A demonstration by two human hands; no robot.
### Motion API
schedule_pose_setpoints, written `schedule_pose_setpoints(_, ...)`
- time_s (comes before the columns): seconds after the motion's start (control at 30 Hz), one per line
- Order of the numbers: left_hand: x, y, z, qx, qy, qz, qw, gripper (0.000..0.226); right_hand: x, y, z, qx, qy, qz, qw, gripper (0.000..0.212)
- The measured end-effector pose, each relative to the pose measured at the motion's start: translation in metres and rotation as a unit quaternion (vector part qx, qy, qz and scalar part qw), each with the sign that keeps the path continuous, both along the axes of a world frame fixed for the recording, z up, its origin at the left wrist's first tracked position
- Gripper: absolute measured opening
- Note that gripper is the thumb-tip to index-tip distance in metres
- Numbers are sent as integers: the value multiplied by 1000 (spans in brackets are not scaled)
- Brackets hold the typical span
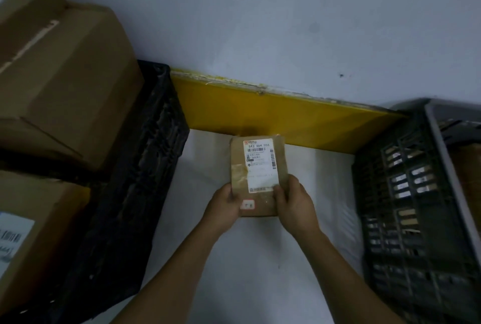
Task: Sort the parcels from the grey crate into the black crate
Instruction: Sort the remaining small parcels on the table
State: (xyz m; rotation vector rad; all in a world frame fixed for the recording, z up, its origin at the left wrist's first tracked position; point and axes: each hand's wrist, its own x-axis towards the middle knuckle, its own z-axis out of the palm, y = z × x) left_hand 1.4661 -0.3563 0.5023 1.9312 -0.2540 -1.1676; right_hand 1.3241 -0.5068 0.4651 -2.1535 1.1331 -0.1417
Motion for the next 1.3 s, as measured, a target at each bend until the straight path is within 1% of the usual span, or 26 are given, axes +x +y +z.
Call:
schedule_pose_setpoints(0.03,1,3,5,-19,12,31,999,15,0,3,7,0,-29,-16,999,40)
schedule_pose_setpoints(0.07,3,6,10,-36,25,52,998,20,-1,8,15,5,-56,-31,998,43)
schedule_pose_setpoints(0.1,5,9,14,-53,34,65,996,32,-1,12,23,18,-86,-46,995,45)
schedule_pose_setpoints(0.17,7,14,24,-80,45,81,992,49,-4,24,40,68,-153,-73,983,48)
schedule_pose_setpoints(0.27,6,20,39,-125,56,104,985,52,-11,38,65,159,-241,-88,953,54)
schedule_pose_setpoints(0.3,4,22,44,-136,57,105,983,55,-15,40,73,180,-258,-90,945,57)
schedule_pose_setpoints(0.37,0,26,56,-155,54,94,982,68,-26,42,89,218,-277,-84,932,63)
schedule_pose_setpoints(0.43,-8,29,73,-176,46,83,980,75,-39,44,109,250,-297,-72,919,61)
schedule_pose_setpoints(0.47,-12,29,80,-186,40,75,979,73,-45,45,118,255,-305,-68,915,57)
schedule_pose_setpoints(0.53,-22,27,95,-205,28,55,977,63,-61,50,142,238,-318,-64,915,54)
schedule_pose_setpoints(0.57,-26,26,102,-214,21,45,976,62,-69,54,154,223,-318,-63,919,58)
schedule_pose_setpoints(0.63,-37,24,118,-232,0,12,973,69,-90,63,179,191,-303,-68,931,65)
schedule_pose_setpoints(0.73,-59,20,144,-236,-26,-72,969,77,-128,77,213,147,-281,-81,945,59)
schedule_pose_setpoints(0.83,-86,12,163,-233,-33,-153,960,71,-170,83,241,81,-263,-134,952,51)
schedule_pose_setpoints(0.93,-119,0,178,-240,-29,-202,949,58,-216,81,263,23,-241,-188,952,47)
schedule_pose_setpoints(1.0,-142,-8,192,-252,-64,-233,937,50,-246,73,278,-17,-234,-230,945,45)
schedule_pose_setpoints(1.03,-151,-12,197,-255,-83,-245,932,55,-261,66,284,-32,-233,-249,939,44)
schedule_pose_setpoints(1.07,-159,-17,200,-254,-103,-256,927,67,-276,57,289,-44,-229,-266,935,46)
schedule_pose_setpoints(1.13,-173,-29,200,-234,-145,-290,917,85,-304,35,293,-53,-219,-299,927,55)
schedule_pose_setpoints(1.2,-185,-41,196,-213,-185,-320,904,85,-327,10,292,-57,-205,-328,920,62)
schedule_pose_setpoints(1.3,-209,-62,191,-182,-271,-352,878,79,-340,-32,281,-63,-165,-328,928,58)
